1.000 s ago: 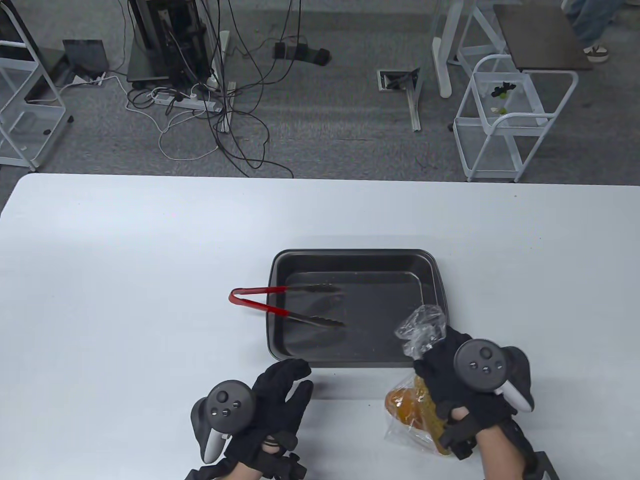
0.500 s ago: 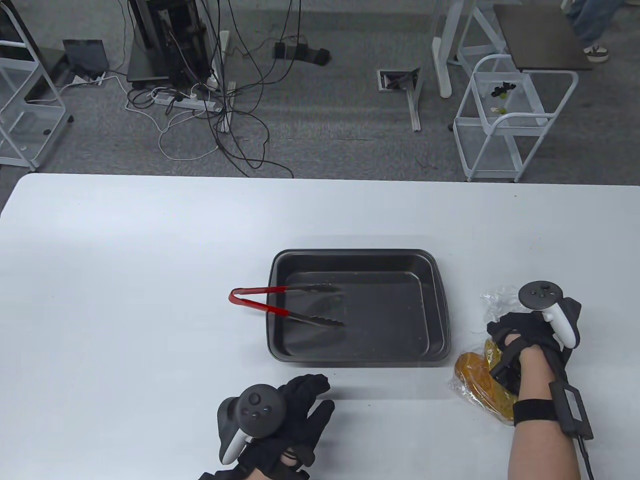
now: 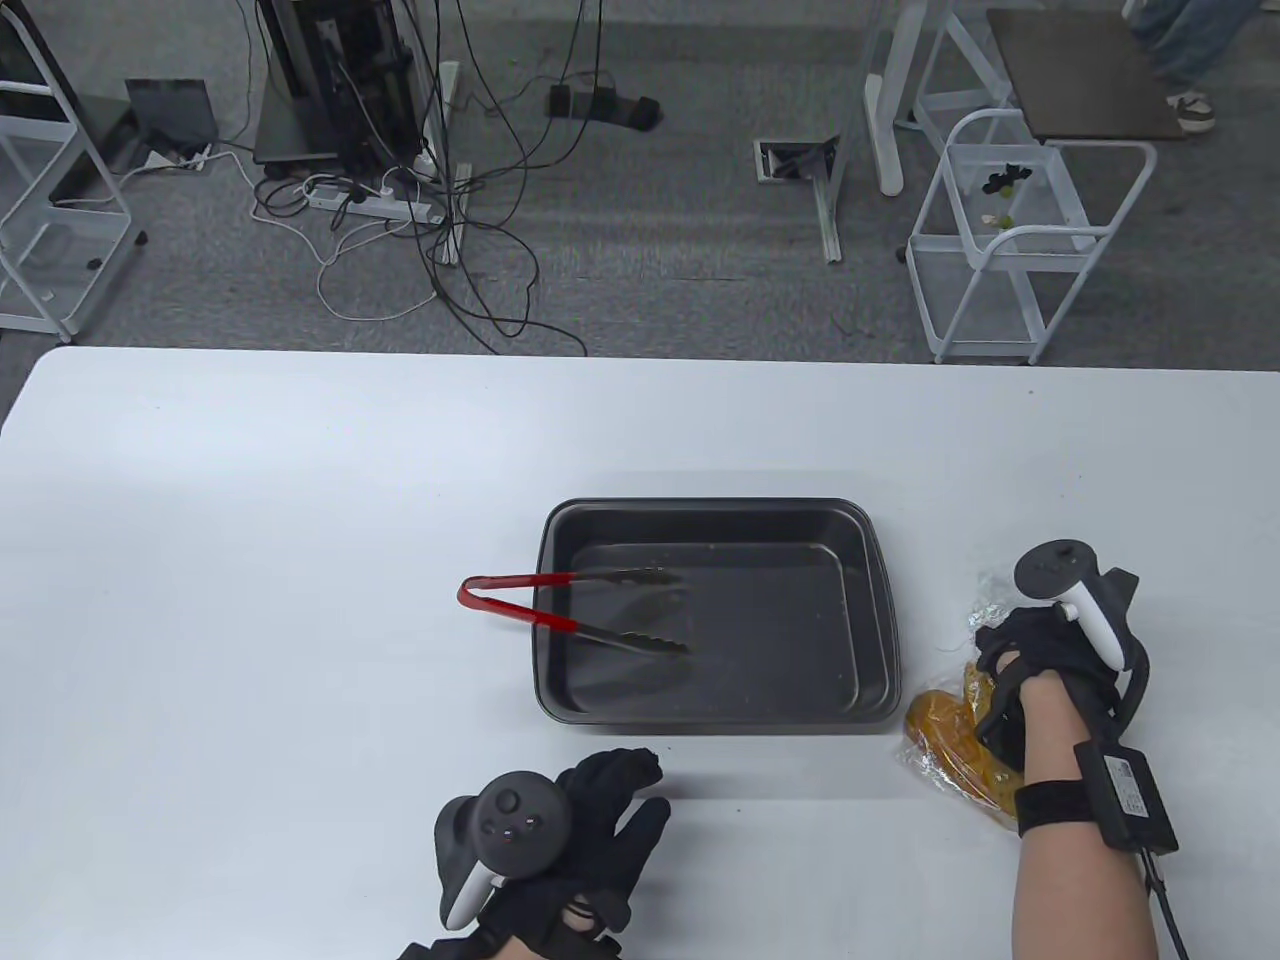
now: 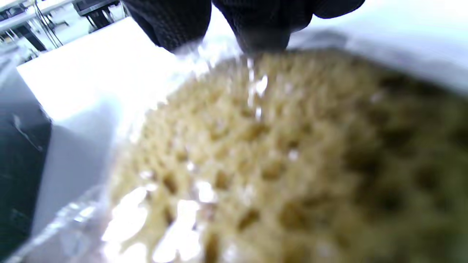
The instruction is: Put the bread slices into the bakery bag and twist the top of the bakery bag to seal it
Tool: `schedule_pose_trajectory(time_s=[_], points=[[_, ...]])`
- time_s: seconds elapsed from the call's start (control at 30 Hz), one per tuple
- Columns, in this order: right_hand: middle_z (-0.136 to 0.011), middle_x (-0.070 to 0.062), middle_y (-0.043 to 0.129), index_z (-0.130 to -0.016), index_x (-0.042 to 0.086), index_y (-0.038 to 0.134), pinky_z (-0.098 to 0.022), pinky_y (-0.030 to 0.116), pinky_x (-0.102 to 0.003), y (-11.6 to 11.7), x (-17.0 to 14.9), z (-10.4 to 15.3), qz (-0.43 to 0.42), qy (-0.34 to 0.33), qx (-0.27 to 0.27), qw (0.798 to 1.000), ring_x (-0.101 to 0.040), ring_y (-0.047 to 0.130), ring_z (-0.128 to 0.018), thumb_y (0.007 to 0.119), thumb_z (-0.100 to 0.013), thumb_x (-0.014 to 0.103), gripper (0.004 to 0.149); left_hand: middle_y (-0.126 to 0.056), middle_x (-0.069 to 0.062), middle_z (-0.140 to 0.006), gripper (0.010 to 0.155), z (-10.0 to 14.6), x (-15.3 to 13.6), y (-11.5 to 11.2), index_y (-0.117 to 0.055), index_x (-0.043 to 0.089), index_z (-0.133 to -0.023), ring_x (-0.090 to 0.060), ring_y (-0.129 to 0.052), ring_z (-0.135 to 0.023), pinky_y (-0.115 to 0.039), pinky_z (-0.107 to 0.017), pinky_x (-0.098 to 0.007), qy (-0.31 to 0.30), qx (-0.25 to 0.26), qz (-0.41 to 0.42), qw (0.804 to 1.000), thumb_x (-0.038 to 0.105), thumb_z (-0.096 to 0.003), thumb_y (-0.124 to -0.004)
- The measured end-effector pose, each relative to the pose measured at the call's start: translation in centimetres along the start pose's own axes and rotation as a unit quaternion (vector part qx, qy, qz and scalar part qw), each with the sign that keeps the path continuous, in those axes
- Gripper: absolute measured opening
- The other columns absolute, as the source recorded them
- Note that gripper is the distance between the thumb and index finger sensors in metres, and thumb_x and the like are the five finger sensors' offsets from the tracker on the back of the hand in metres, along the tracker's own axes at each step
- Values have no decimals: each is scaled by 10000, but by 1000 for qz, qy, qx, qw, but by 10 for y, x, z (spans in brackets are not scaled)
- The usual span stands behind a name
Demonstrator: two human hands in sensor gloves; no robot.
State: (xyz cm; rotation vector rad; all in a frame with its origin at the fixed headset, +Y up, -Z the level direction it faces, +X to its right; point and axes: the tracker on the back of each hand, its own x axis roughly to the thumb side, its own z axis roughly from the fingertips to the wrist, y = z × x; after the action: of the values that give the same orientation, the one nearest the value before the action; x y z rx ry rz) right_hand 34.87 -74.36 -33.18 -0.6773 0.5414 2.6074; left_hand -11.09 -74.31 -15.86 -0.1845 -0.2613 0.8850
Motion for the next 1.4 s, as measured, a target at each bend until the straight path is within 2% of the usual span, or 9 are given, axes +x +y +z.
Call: schedule_pose_trajectory(time_s=[0.13, 0.27, 0.43, 0.57, 0.8, 0.93, 1.07, 1.17, 1.4], points=[[-1064, -406, 479, -938, -179, 684, -651, 305, -770, -7, 4, 21, -8, -20, -51, 998, -672, 432, -932, 781, -478, 293, 666, -685, -186, -1033, 608, -1, -2, 2, -652, 145, -1011, -409, -747, -921, -497, -762, -659, 4, 5, 6, 1000, 490, -515, -725], [-1064, -397, 489, -943, -153, 692, -649, 318, -768, 1, 7, 43, -1, -50, -104, 993, -667, 449, -929, 784, -471, 292, 655, -691, -188, -1029, 605, -2, -4, 7, -658, 144, -1008, -412, -750, -917, -497, -762, -660, 6, 21, -3, 1000, 486, -513, -729], [-1070, -390, 481, -953, -129, 694, -647, 313, -769, 29, 13, 88, 4, -113, -162, 980, -668, 439, -932, 783, -477, 303, 650, -692, -189, -1030, 605, -4, -11, 17, -660, 145, -1007, -413, -748, -918, -490, -765, -661, 19, 46, -18, 999, 486, -513, -731], [-1068, -392, 503, -947, -125, 720, -643, 307, -777, 50, 34, 128, 58, -165, -205, 963, -676, 434, -934, 799, -464, 299, 647, -689, -190, -1033, 606, -5, -14, 24, -658, 145, -1010, -416, -744, -920, -485, -769, -660, 26, 61, -21, 998, 487, -514, -730], [-1102, -363, 489, -989, -65, 708, -656, 291, -777, 74, 83, 183, 143, -267, -218, 928, -663, 397, -969, 775, -475, 383, 685, -696, -175, -1048, 613, -4, -16, 39, -670, 163, -1010, -418, -741, -942, -477, -780, -665, 17, 101, -83, 991, 506, -507, -737], [-1097, -363, 506, -994, -55, 708, -656, 295, -778, 93, 84, 187, 126, -312, -243, 910, -664, 409, -967, 784, -461, 410, 712, -678, -163, -1080, 640, -4, -18, 45, -663, 174, -1023, -436, -705, -998, -438, -789, -681, 18, 121, -154, 980, 529, -497, -746], [-1105, -361, 484, -1004, -46, 695, -656, 282, -779, 98, 76, 182, 157, -316, -225, 908, -665, 379, -973, 778, -462, 429, 726, -603, -140, -1141, 690, -6, -17, 45, -606, 202, -1062, -458, -587, -1082, -365, -799, -694, 13, 119, -212, 970, 562, -489, -744], [-1103, -363, 486, -1001, -50, 700, -654, 283, -779, 96, 69, 178, 140, -320, -216, 912, -666, 378, -972, 779, -461, 431, 727, -552, -132, -1169, 705, -7, -14, 42, -580, 217, -1076, -466, -527, -1107, -340, -800, -698, 5, 115, -236, 965, 568, -487, -743], [-1102, -371, 478, -998, -58, 708, -654, 280, -778, 93, 66, 176, 126, -324, -199, 916, -671, 363, -970, 775, -465, 439, 732, -536, -131, -1176, 704, -6, -7, 33, -564, 218, -1081, -478, -525, -1102, -350, -799, -699, -7, 105, -251, 962, 562, -491, -736]])
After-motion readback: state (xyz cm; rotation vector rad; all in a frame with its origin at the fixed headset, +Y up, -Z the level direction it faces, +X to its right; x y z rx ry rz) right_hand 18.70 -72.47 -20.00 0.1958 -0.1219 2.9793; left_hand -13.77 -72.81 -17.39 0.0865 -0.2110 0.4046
